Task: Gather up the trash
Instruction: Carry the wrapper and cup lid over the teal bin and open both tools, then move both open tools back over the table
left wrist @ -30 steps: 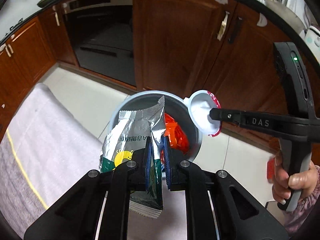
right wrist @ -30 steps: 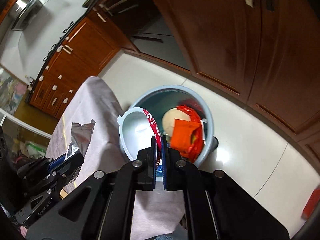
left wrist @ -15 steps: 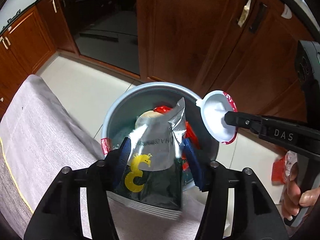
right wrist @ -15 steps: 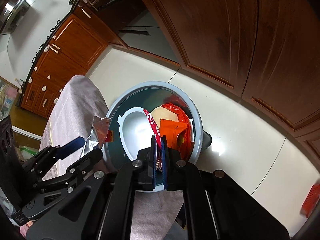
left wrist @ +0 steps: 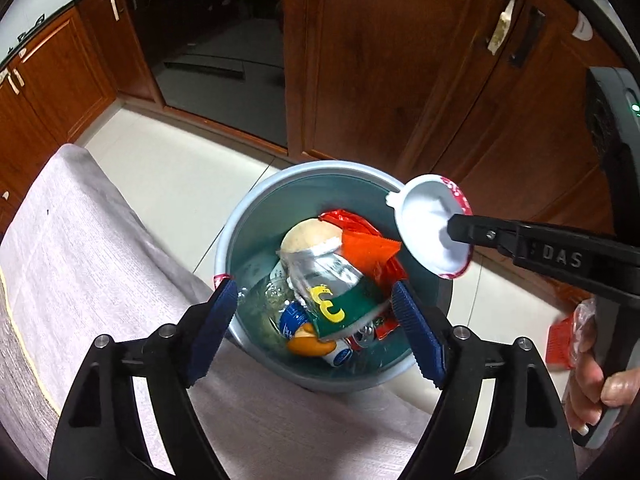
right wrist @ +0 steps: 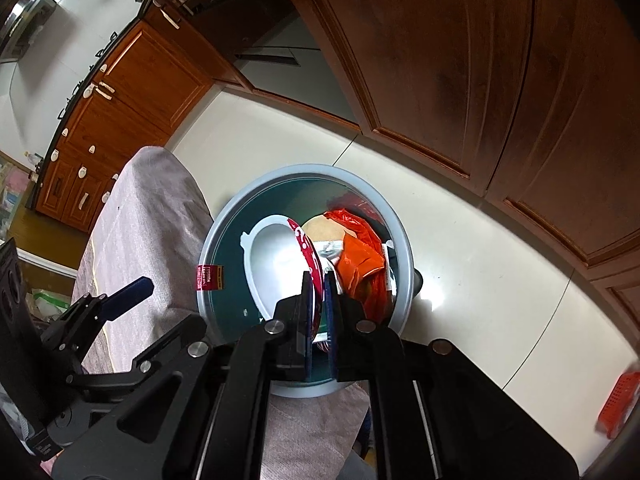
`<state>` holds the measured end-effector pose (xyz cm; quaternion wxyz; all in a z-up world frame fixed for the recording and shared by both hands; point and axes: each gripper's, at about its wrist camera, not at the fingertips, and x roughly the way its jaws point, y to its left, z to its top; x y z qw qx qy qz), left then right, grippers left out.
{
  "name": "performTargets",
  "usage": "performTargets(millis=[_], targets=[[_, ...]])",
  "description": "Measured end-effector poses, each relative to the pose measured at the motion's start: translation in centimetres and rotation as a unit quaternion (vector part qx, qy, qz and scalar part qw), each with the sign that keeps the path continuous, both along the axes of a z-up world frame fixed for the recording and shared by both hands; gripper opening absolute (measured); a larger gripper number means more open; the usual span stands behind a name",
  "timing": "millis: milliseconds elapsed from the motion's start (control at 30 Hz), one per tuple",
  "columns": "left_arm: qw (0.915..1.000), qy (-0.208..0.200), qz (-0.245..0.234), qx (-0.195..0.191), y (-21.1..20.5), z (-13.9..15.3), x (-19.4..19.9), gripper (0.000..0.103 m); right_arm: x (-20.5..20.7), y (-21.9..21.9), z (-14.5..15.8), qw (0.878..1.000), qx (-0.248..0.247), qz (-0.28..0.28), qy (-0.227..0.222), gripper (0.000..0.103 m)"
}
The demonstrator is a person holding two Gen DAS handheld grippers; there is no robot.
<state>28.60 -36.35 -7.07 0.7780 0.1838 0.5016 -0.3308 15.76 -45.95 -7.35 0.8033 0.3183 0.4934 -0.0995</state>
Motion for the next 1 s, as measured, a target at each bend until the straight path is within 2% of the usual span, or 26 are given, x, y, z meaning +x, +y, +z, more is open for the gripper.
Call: performTargets(millis=[33,100,133,200,600,1000], targets=[[1.0,0.001,0.001,-0.003,0.3,0.2,-0.1,0.085,0.3,0.2,0.0,1.0,0.003,0.004,0.001,0.011],[1.0,0.002,0.004,-0.008,0.7,0.5,-0.2,0.091,0.7,0.4,-0.1,1.0,0.017,0.005,0.001,0.053],[0.9999,0.002,0.004,-0.011,1.1,0.7,-0.4,0.095,0.6,0.5,-0.1,1.0,0.02,0.0,-0.003,0.083],[0.9999,0.001,0.004,-0.013,1.3,0.8,-0.7,0.096,0.6,1.0,0.3,1.0,0.01,-0.002,-0.01,0.084],[0.9996,0.006,0.02,-0.021,4.3,2.0,-2.2,0.098,0.5,3.3,0.6,1.0,0.014,0.004,0.016,0.085],[0.9976,-0.023,0.051,-0.039,10.2,5.4,-4.3,0.099,-0.4,8.2,4.0,0.999,-0.002,0.036,-0.007,0.087]])
